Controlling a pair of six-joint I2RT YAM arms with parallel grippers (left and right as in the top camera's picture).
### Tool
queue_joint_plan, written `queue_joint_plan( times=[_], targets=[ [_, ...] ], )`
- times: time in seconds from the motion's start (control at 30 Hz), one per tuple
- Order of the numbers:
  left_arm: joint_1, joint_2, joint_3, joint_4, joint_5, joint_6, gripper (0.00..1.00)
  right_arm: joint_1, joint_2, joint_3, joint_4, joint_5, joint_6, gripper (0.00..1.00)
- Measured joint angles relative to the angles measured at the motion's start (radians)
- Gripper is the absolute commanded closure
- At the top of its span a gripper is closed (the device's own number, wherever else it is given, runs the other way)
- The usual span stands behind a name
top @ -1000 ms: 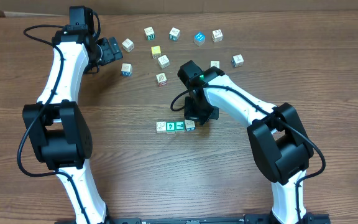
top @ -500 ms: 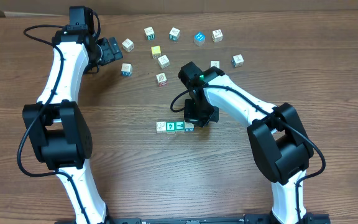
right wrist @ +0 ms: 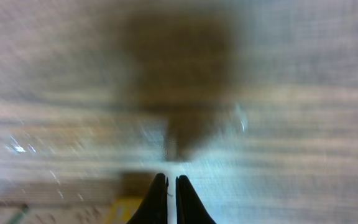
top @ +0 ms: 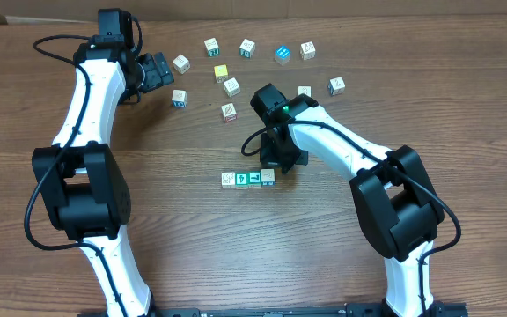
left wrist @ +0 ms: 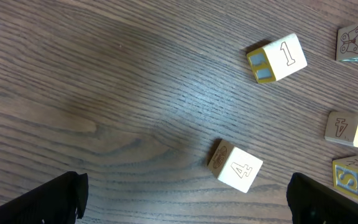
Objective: Form a circle
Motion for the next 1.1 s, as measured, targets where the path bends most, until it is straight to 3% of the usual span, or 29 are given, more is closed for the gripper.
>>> queue_joint_plan(
  times=[0.27,1.1],
  targets=[
    [0.0,0.0,0.0,0.0,0.0,0.0,0.0,0.002,0.0,0.0,0.067,0.008,-0.001,0.96],
    [0.0,0.0,0.0,0.0,0.0,0.0,0.0,0.014,0.0,0.0,0.034,-0.078,-0.031,0.96]
  ],
)
